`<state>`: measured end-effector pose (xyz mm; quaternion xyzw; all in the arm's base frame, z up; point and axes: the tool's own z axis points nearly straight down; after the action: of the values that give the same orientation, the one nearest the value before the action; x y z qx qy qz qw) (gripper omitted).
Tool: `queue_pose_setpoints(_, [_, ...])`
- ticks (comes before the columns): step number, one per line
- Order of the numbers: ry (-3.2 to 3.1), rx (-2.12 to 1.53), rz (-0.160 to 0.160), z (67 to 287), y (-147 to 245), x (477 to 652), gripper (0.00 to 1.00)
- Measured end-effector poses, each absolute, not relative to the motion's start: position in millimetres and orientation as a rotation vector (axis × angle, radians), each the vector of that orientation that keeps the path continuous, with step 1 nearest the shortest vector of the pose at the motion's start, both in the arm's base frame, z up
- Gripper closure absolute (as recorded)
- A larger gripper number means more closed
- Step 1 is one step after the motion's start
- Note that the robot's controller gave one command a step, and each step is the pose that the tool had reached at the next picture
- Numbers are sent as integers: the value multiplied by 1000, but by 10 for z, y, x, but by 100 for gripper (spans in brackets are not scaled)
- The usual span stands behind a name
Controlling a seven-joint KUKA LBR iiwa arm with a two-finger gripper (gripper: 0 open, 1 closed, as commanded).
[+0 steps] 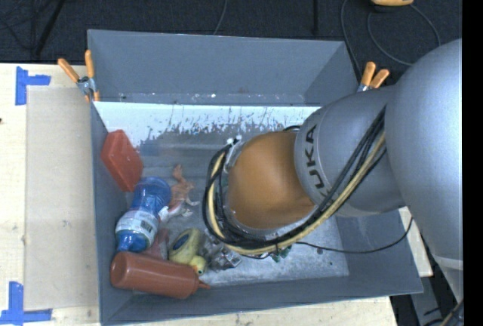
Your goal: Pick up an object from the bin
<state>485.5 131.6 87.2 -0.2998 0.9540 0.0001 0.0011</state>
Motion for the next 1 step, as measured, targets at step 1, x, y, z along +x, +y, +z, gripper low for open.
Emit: queue_pose_setpoints(1, [2998, -941, 0, 869, 1314, 4849, 0])
